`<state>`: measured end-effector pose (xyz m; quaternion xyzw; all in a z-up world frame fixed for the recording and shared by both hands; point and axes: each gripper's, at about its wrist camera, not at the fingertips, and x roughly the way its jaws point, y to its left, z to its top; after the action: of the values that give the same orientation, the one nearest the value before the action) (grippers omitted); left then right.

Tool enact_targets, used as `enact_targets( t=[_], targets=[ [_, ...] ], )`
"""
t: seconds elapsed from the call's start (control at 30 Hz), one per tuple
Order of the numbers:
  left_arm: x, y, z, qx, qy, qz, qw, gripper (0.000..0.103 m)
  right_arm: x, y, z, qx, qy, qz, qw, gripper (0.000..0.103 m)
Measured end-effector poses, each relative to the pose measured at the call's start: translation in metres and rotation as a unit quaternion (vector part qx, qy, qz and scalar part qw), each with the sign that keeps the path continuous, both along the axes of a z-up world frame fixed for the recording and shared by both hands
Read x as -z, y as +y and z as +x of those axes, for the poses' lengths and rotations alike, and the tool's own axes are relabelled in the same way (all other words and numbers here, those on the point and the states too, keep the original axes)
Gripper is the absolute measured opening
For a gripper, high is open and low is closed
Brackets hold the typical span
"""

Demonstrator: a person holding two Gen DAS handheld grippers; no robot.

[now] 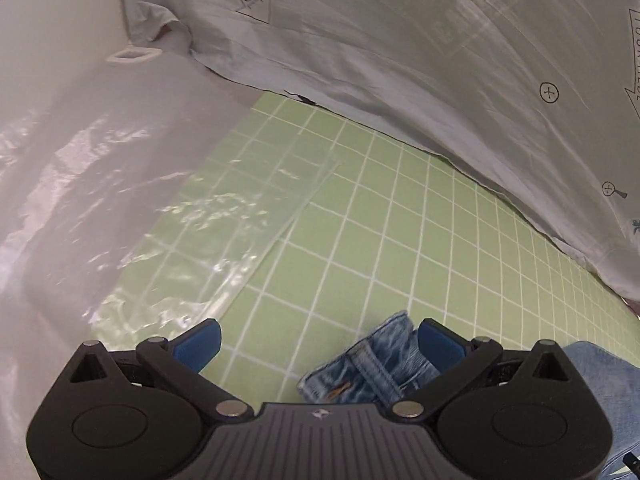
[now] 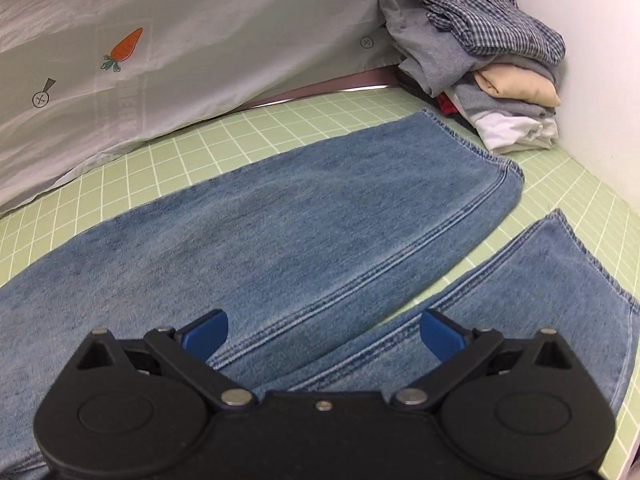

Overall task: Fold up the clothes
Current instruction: 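Grasp the waistband with the left gripper, pull it straight, and release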

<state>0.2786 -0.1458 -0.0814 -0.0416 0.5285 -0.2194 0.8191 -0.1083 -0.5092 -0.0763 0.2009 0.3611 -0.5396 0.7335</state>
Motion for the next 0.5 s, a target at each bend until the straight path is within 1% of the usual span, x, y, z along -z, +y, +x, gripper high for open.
enact_targets(
  t=[0.07,0.1,0.13,0.17,0.23,0.27,0.3,0.33,0.37,0.4,0.47,0.5],
  targets=[
    [0.008,-0.014,0.009,0.026,0.017,-0.017,0.9994,0.099,0.003,-0.003,0.009,-0.007,0.017,0.003,1.0,0.103],
    [0.012,-0.019,0.01,0.034,0.027,-0.024,0.9988,0.095,0.006,-0.004,0.013,-0.008,0.021,0.009,1.0,0.103],
    [0.016,-0.023,0.011,0.041,0.038,-0.029,0.998,0.088,0.008,-0.005,0.016,-0.009,0.023,0.014,1.0,0.103],
    [0.019,-0.027,0.011,0.044,0.048,-0.033,0.9973,0.083,0.01,-0.005,0.019,-0.013,0.024,0.018,0.999,0.103],
    [0.027,-0.031,0.009,0.043,0.07,-0.041,0.9958,0.068,0.014,-0.002,0.027,-0.03,0.032,0.022,0.999,0.103],
    [0.031,-0.031,0.007,0.037,0.081,-0.045,0.995,0.063,0.016,-0.001,0.03,-0.04,0.038,0.022,0.998,0.103],
    [0.034,-0.03,0.006,0.028,0.091,-0.054,0.994,0.052,0.018,0.001,0.033,-0.049,0.045,0.022,0.998,0.103],
    [0.036,-0.028,0.003,0.02,0.099,-0.069,0.9925,0.044,0.02,0.002,0.036,-0.057,0.049,0.022,0.997,0.103],
    [0.036,-0.025,0.0,0.013,0.107,-0.085,0.9905,0.034,0.022,0.002,0.037,-0.063,0.051,0.023,0.996,0.103],
    [0.033,-0.021,-0.004,0.001,0.105,-0.096,0.9898,0.026,0.023,0.003,0.038,-0.067,0.05,0.024,0.996,0.103],
    [0.023,-0.013,-0.012,-0.026,0.092,-0.112,0.989,0.023,0.024,0.002,0.039,-0.073,0.049,0.025,0.996,0.103],
    [0.013,-0.007,-0.015,-0.04,0.069,-0.113,0.9904,0.021,0.023,0.001,0.038,-0.074,0.048,0.024,0.996,0.103]
  ],
)
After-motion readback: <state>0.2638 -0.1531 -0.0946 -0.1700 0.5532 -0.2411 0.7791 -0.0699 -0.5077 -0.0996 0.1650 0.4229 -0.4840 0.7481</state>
